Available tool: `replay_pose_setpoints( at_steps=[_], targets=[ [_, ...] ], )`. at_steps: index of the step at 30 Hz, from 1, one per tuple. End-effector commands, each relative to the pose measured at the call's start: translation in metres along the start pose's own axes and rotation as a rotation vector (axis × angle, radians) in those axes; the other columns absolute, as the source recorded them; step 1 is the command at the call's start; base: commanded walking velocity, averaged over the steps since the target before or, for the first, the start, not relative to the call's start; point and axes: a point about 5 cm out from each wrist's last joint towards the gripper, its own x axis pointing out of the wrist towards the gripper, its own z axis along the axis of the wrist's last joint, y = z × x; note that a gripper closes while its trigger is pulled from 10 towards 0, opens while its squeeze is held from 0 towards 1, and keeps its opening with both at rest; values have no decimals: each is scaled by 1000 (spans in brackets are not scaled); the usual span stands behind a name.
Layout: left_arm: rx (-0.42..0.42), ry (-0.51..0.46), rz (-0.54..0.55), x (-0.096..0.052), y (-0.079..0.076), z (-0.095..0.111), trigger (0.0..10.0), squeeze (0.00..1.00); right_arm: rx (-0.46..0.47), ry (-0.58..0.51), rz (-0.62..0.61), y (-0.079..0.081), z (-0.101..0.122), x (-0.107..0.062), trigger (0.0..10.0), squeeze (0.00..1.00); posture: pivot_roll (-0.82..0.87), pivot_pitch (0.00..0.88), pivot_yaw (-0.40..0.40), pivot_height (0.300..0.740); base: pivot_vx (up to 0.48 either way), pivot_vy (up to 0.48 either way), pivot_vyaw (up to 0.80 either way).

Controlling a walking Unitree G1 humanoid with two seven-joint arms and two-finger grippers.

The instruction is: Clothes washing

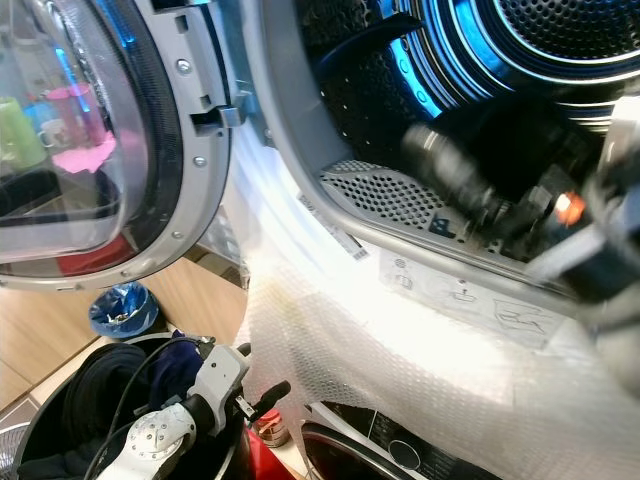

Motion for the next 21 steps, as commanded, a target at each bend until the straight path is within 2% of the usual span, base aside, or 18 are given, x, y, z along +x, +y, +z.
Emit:
replay_pose_setpoints(
  at_steps=[1,2,3,4,5,6,7,9,13,16,17,21],
  targets=[
    [-19,49,-15,-3,-6,-11,10000,0,-1,-15,-25,-3,4,11,10000,0,-81,51,55,740,0,0,0],
    [-19,49,-15,-3,-6,-11,10000,0,-1,-15,-25,-3,4,11,10000,0,-81,51,55,740,0,0,0],
    [-19,49,-15,-3,-6,-11,10000,0,15,-40,-44,-7,12,22,10000,0,-80,49,51,740,0,0,0],
    [-19,49,-15,-3,-6,-11,10000,0,15,-40,-44,-7,12,22,10000,0,-80,49,51,740,0,0,0],
    [-19,50,-15,-3,-6,-11,10000,0,18,-42,-60,-9,15,29,10000,0,-86,50,50,740,0,0,0],
    [-18,51,-14,-2,-6,-11,10000,0,36,9,-130,-18,18,47,10000,0,-92,49,52,740,0,0,0],
    [-19,51,-14,-1,-6,-11,10000,0,52,93,-275,-33,18,67,10000,0,-94,48,54,740,0,0,0],
    [-19,52,-14,-1,-6,-11,10000,0,55,102,-297,-36,18,70,10000,0,-101,45,55,740,0,0,0],
    [-15,48,-26,2,-9,-9,10000,0,100,77,-450,-60,35,103,10000,0,-103,35,55,740,0,0,0],
    [-14,48,-24,3,-8,-9,10000,0,127,100,-475,-64,33,113,10000,0,-103,31,52,740,0,0,0],
    [-14,50,-23,3,-8,-9,10000,0,144,152,-513,-66,28,123,10000,0,-103,31,52,740,0,0,0],
    [-12,54,-26,4,-8,-9,10000,0,157,221,-569,-68,16,137,10000,0,-106,27,52,740,0,0,0]
  ],
)
